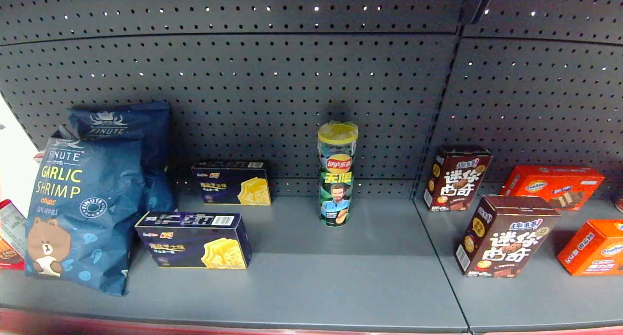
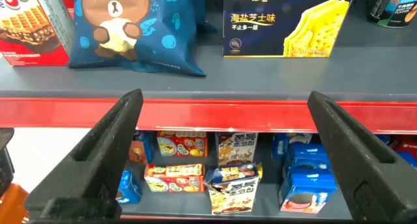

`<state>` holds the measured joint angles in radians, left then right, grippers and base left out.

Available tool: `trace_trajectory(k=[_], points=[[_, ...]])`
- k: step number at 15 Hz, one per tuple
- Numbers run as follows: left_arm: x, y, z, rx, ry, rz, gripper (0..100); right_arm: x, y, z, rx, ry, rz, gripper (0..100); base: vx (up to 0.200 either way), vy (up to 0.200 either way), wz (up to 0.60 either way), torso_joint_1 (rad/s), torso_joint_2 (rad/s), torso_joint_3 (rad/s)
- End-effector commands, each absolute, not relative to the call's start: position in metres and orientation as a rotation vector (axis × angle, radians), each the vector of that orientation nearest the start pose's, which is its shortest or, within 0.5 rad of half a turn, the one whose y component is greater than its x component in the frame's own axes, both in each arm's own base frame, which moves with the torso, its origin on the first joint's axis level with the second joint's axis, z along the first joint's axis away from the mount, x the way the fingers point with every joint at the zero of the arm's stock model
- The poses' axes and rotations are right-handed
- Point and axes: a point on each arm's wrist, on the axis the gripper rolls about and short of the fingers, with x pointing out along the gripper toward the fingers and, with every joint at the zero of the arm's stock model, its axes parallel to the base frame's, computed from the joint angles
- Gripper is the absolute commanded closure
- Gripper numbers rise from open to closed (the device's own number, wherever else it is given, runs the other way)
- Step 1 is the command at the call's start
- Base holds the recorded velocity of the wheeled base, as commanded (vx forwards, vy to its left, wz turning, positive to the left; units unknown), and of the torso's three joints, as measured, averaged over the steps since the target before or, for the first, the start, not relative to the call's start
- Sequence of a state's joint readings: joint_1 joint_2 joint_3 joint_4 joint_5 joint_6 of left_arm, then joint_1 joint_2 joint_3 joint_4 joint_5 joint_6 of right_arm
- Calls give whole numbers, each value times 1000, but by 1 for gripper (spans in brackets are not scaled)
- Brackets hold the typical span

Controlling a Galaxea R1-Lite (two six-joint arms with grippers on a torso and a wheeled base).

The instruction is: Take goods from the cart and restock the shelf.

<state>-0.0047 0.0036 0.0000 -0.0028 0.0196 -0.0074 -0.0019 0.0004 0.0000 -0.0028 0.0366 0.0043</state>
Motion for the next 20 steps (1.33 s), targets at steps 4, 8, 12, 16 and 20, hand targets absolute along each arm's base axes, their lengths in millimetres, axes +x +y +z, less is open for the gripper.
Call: trace_trajectory(k=[4, 8, 12, 16, 20], points=[[-23, 1, 76, -8, 0, 15, 0, -23, 1, 76, 5, -3, 35, 0, 0, 0, 0, 0, 0, 0], [-23, 1, 76, -6, 0, 15, 0, -23, 1, 76, 5, -3, 35, 0, 0, 0, 0, 0, 0, 0], [-23, 1, 76, -8, 0, 15, 0, -23, 1, 76, 5, -3, 35, 0, 0, 0, 0, 0, 0, 0], [-23, 1, 76, -9, 0, 17, 0, -23, 1, 76, 5, -3, 37, 0, 0, 0, 600, -1, 1, 7], [-23, 1, 76, -9, 0, 17, 0, -23, 1, 76, 5, -3, 35, 0, 0, 0, 600, 8, 5, 2]])
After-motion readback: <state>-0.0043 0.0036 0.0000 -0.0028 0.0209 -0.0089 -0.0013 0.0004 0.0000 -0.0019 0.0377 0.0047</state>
